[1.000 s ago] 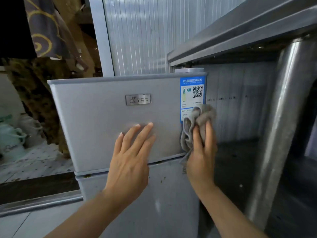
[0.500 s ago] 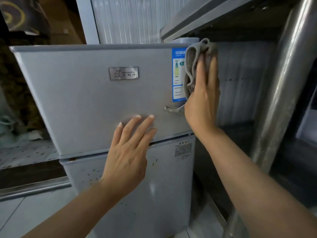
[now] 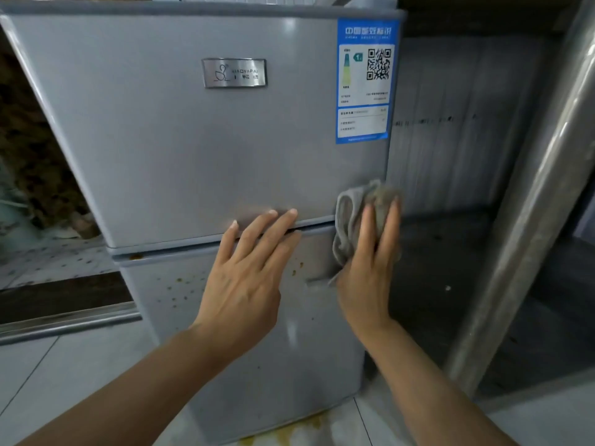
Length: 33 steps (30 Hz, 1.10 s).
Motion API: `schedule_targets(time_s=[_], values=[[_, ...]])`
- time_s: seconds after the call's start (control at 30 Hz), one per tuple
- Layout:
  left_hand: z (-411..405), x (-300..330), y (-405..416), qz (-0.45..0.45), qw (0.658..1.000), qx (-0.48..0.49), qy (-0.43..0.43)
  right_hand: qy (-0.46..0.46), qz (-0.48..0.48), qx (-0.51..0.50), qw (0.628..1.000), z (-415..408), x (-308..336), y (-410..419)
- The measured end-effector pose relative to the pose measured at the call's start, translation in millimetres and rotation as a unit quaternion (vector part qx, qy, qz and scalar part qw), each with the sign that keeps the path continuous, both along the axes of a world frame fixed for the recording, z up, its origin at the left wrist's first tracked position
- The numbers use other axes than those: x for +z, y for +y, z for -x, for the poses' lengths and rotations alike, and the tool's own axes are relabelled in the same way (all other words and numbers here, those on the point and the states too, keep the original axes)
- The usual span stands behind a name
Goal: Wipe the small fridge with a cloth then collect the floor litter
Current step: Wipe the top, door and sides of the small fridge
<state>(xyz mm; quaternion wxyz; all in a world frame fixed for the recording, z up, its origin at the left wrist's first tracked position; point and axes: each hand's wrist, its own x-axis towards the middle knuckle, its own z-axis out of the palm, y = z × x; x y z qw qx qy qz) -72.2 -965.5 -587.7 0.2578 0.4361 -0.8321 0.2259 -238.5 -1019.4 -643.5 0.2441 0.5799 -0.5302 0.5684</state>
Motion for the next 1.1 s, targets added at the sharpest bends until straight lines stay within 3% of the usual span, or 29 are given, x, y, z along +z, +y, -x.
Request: schedule_targets(time_s=[0.1,0.17,0.33,0.47,0.63,0.7,0.77,0.9,1.0,1.1], values=[[-8.6,2.8,-0.6,0.005,1.000,0.004,-0.003,0.001,0.070,0.008,0.998,1.8,42.5,-19.3],[-16.6,0.0,0.9,0.002,1.000,0.013,0.006,0.025,0.088,0.009,0.996,-4.5,31.7,-19.0],[-32.3,-12.8,9.6,-0.002,0.999,0.031,0.041,0.261,0.021,0.083,0.962,-22.2,-73.5,9.4],[-49.5,-18.6,19.1,-0.025,0.997,0.061,0.049,0.326,0.023,0.083,0.941,-17.1,-65.5,9.9],[-69.4,-15.6,23.3,-0.014,0.993,0.085,0.078,0.226,0.111,0.050,0.966,-42.8,30.2,-12.8],[-77.0,-15.9,24.1,-0.011,0.991,0.092,0.094,0.196,0.130,0.076,0.969,-58.0,34.1,-13.9],[-83.7,-18.9,25.2,-0.009,0.989,0.101,0.106,0.222,0.118,0.102,0.962,-65.7,3.3,-6.4],[-93.8,-26.9,29.8,-0.013,0.988,0.101,0.113,0.383,0.031,0.157,0.910,-61.3,-64.8,15.9],[-100.9,-26.9,32.1,-0.013,0.987,0.101,0.123,0.429,0.032,0.133,0.893,-56.7,-49.8,17.0],[-109.3,-24.6,32.8,-0.011,0.984,0.106,0.145,0.363,0.094,0.120,0.919,-74.8,9.0,4.9]])
